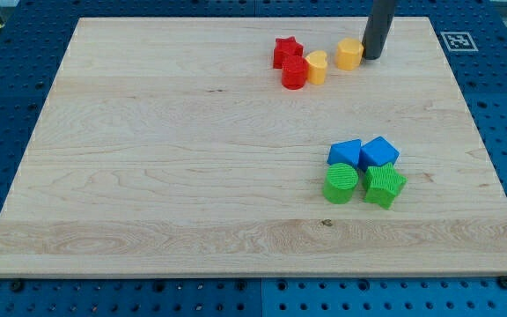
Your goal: Push the yellow hexagon into the group of blocks
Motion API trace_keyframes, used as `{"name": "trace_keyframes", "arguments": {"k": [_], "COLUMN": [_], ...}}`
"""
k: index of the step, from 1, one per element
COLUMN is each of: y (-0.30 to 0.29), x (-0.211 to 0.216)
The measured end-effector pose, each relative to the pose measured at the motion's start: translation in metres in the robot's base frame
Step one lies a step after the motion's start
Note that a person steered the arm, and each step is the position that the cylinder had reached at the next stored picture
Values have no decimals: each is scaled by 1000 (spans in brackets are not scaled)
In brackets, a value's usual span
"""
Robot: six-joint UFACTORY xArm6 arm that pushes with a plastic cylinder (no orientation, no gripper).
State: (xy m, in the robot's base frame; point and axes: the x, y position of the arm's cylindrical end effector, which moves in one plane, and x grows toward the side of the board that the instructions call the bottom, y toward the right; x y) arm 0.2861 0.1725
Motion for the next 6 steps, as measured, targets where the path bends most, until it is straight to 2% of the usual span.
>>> {"name": "trace_keyframes", "arguments": {"k": [3, 6], "y": [-49, -62], "x": [-10, -22]}}
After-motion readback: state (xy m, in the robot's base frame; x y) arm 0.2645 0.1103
